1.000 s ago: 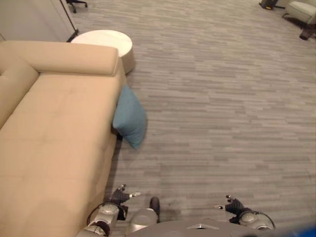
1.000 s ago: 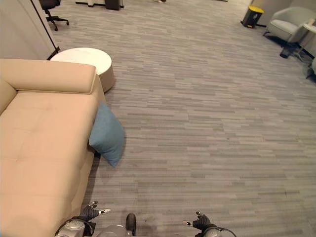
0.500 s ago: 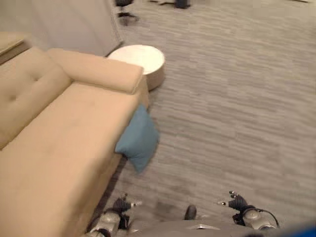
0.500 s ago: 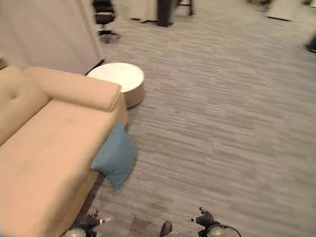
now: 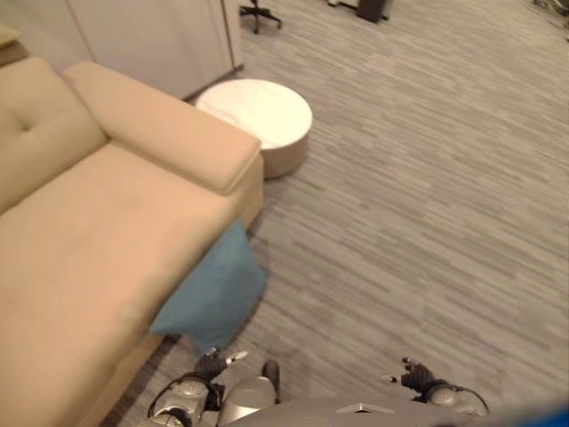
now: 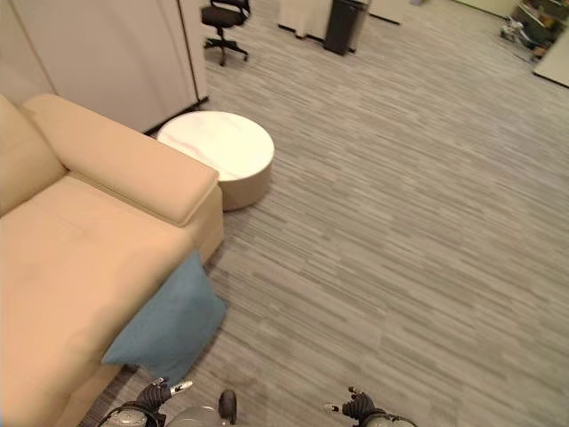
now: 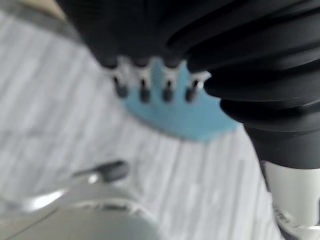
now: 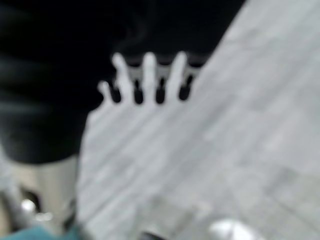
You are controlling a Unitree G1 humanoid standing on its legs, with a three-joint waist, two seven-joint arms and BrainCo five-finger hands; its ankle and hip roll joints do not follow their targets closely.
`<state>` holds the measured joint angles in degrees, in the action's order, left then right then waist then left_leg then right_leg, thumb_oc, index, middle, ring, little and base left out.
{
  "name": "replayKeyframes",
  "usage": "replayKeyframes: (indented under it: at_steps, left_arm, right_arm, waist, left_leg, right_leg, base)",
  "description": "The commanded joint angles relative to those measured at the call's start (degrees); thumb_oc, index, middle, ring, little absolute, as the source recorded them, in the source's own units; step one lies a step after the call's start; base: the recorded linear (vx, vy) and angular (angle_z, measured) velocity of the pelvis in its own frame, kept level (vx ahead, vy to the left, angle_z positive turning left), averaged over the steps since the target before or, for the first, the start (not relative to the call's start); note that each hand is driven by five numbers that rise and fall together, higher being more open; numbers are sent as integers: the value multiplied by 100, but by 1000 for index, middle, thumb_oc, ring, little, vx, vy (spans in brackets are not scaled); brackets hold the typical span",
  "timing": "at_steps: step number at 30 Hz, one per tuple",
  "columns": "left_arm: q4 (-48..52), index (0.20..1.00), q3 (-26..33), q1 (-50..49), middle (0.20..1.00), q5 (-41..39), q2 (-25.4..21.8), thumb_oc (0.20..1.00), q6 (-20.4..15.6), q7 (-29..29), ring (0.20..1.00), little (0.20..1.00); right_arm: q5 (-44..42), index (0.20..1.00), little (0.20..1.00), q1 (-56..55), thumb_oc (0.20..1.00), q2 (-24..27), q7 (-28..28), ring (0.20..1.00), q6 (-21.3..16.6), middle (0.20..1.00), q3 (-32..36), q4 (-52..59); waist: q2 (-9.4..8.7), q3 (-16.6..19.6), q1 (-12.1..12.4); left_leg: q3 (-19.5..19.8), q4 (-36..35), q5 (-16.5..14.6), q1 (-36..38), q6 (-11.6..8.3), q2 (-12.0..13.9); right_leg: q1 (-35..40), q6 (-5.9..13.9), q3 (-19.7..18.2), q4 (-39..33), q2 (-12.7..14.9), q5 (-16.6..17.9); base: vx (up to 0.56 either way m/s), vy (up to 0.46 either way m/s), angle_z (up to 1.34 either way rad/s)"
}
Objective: Pick up all the scattered cushions and arrange them neatly on the sofa.
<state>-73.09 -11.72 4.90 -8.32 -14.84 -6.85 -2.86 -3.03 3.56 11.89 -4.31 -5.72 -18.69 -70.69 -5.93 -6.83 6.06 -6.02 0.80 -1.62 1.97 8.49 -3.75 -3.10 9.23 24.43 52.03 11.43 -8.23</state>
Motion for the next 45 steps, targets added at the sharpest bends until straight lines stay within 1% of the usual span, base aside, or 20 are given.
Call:
replayKeyframes:
  at_steps: [1, 4, 6, 9, 11, 13, 15, 16, 17, 18, 20, 22, 28, 35, 37, 39, 41, 43, 44, 45]
  left_arm:
    - [148, 1000, -33, 65, 1000, 0, -55, 1000, -102, 11, 1000, 1000]
    - [197, 1000, -83, 107, 1000, -36, -63, 1000, -127, -1, 1000, 1000]
    - [178, 1000, -145, 162, 1000, -51, -46, 1000, -164, -2, 1000, 1000]
    - [146, 1000, -163, 144, 1000, -50, -22, 1000, -180, 7, 1000, 1000]
    - [71, 1000, -253, 75, 1000, 2, 48, 1000, -184, 43, 1000, 1000]
    - [98, 1000, -250, 68, 1000, -21, 51, 1000, -190, 47, 1000, 1000]
    - [165, 1000, -238, 90, 1000, -56, 67, 1000, -185, 16, 1000, 1000]
    - [166, 1000, -237, 90, 1000, -56, 67, 1000, -185, 16, 1000, 1000]
    - [198, 1000, -251, 136, 1000, -96, 75, 1000, -166, 9, 1000, 1000]
    - [235, 1000, -281, 208, 1000, -150, 65, 1000, -136, 5, 1000, 1000]
    - [259, 1000, -279, 219, 1000, -149, 56, 1000, -134, 11, 1000, 1000]
    - [246, 1000, -258, 203, 1000, -148, 21, 1000, -140, 2, 1000, 1000]
    - [185, 1000, -219, 133, 1000, -136, 12, 1000, -144, 28, 1000, 1000]
    - [55, 1000, -208, 73, 1000, 10, -30, 1000, -105, 72, 1000, 1000]
    - [70, 1000, -208, 74, 1000, 14, -43, 1000, -114, 73, 1000, 1000]
    - [120, 1000, -214, 85, 1000, -36, -74, 1000, -126, 62, 1000, 1000]
    - [135, 1000, -210, 96, 1000, -14, -100, 1000, -123, 69, 1000, 1000]
    - [133, 1000, -205, 79, 1000, 4, -125, 1000, -134, 80, 1000, 1000]
    - [157, 1000, -201, 92, 1000, -16, -141, 1000, -143, 81, 1000, 1000]
    - [157, 1000, -201, 94, 1000, -16, -141, 1000, -143, 81, 1000, 1000]
  right_arm:
    - [65, 1000, 1000, 281, 1000, 213, 17, 1000, -82, 1000, -43, 153]
    - [20, 1000, 1000, 323, 1000, 216, 13, 1000, -110, 1000, -117, 223]
    - [-68, 1000, 1000, 327, 1000, 242, 24, 1000, -134, 1000, -159, 273]
    - [-56, 1000, 1000, 278, 1000, 264, 42, 1000, -113, 1000, -143, 236]
    - [-13, 1000, 1000, 111, 1000, 297, 38, 1000, -123, 1000, -121, 187]
    - [-40, 1000, 1000, 82, 1000, 306, 34, 1000, -128, 1000, -100, 207]
    - [-123, 1000, 1000, 98, 1000, 339, 4, 1000, -138, 1000, -64, 215]
    - [-123, 1000, 1000, 99, 1000, 339, 4, 1000, -139, 1000, -64, 214]
    - [-144, 1000, 1000, 142, 1000, 366, -17, 1000, -144, 1000, -61, 232]
    - [-195, 1000, 1000, 164, 1000, 382, -46, 1000, -149, 1000, -41, 255]
    - [-199, 1000, 1000, 151, 1000, 386, -46, 1000, -134, 1000, -30, 268]
    - [-203, 1000, 1000, 145, 1000, 352, -54, 1000, -126, 1000, -3, 274]
    - [-145, 1000, 1000, 107, 1000, 336, -33, 1000, -115, 1000, -5, 234]
    - [-12, 1000, 1000, 193, 1000, 229, 3, 1000, -65, 1000, -13, 238]
    - [12, 1000, 1000, 216, 1000, 217, 7, 1000, -57, 1000, -21, 245]
    - [81, 1000, 1000, 305, 1000, 209, 6, 1000, -50, 1000, -121, 284]
    - [84, 1000, 1000, 321, 1000, 180, 24, 1000, -49, 1000, -144, 304]
    - [74, 1000, 1000, 312, 1000, 178, 37, 1000, -59, 1000, -164, 310]
    - [59, 1000, 1000, 329, 1000, 199, 38, 1000, -75, 1000, -182, 318]
    - [59, 1000, 1000, 331, 1000, 199, 38, 1000, -75, 1000, -182, 318]
  waist:
    - [51, -158, 106]
    - [24, -172, -3]
    - [-15, -203, -215]
    - [-22, -193, -317]
    - [-30, -154, -378]
    - [-56, -142, -398]
    - [-76, -128, -423]
    - [-72, -133, -429]
    - [-71, -170, -436]
    - [-94, -175, -560]
    - [-104, -163, -577]
    - [-63, -117, -539]
    - [-44, -66, -489]
    - [-16, -11, -443]
    - [-13, -24, -420]
    - [52, -101, -398]
    - [107, -124, -383]
    - [122, -100, -432]
    - [110, -128, -489]
    - [113, -115, -490]
  left_leg:
    - [47, 473, -101, -293, -733, 185]
    - [436, 354, -110, -167, -794, 87]
    - [938, 376, -207, -79, -851, -59]
    - [1244, 466, -247, -80, -864, -165]
    - [1532, 571, -211, -149, -940, -240]
    - [1467, 619, -217, -209, -969, -228]
    - [932, 853, -284, -372, -1062, -46]
    - [938, 871, -296, -376, -1063, -43]
    - [562, 1045, -287, -503, -1095, 84]
    - [-354, 983, -238, -617, -1082, 564]
    - [-564, 838, -128, -658, -1116, 710]
    - [-796, 332, 345, -790, -1272, 963]
    - [-771, 123, 770, -1038, -1438, 1152]
    - [-657, 197, 303, -763, -1135, 782]
    - [-684, 220, 234, -722, -1075, 732]
    - [-693, 211, 133, -554, -916, 600]
    - [-667, 112, 96, -402, -871, 555]
    - [-561, -2, 99, -297, -869, 499]
    - [-399, -88, 114, -213, -872, 428]
    - [-399, -86, 120, -231, -874, 433]
  right_leg:
    - [-26, 42, -311, -2834, -44, 1161]
    - [-320, -7, -809, -3736, -318, 1138]
    - [-549, -6, -1679, -4589, -677, 1179]
    - [-670, 9, -1945, -4603, -789, 1236]
    - [-304, -80, -1871, -4882, -818, 1160]
    - [-242, -84, -1737, -5003, -778, 1185]
    - [4, -146, -1458, -5202, -744, 1131]
    - [12, -146, -1451, -5207, -747, 1132]
    - [115, -157, -1268, -5261, -699, 1100]
    - [239, -153, -963, -5354, -607, 1033]
    - [282, -146, -828, -5433, -596, 1029]
    - [392, -109, -455, -5483, -588, 973]
    - [573, -114, -165, -5413, -490, 806]
    - [513, 21, -364, -4479, -1, 724]
    - [411, 62, -409, -4225, 119, 824]
    - [139, 140, -566, -3529, 323, 1198]
    - [-10, 101, -618, -3267, 293, 1157]
    - [-124, 52, -816, -3456, 71, 1082]
    - [-245, -14, -1058, -3781, -256, 908]
    - [-255, -17, -1055, -3797, -263, 923]
  base:
    - [237, 16, 82]
    - [243, -32, 61]
    - [237, -53, 110]
    - [146, -15, 134]
    - [182, -100, 131]
    - [56, -69, 126]
    - [51, -72, 122]
    - [45, -64, 110]
    - [17, -17, 96]
    - [9, -13, 122]
    - [20, 22, 150]
    - [73, 63, 96]
    - [116, 114, 38]
    - [164, 242, 15]
    - [94, 224, -5]
    - [142, 314, -6]
    - [172, 220, -10]
    - [192, 124, -9]
    - [105, 37, 9]
    - [158, 37, 18]
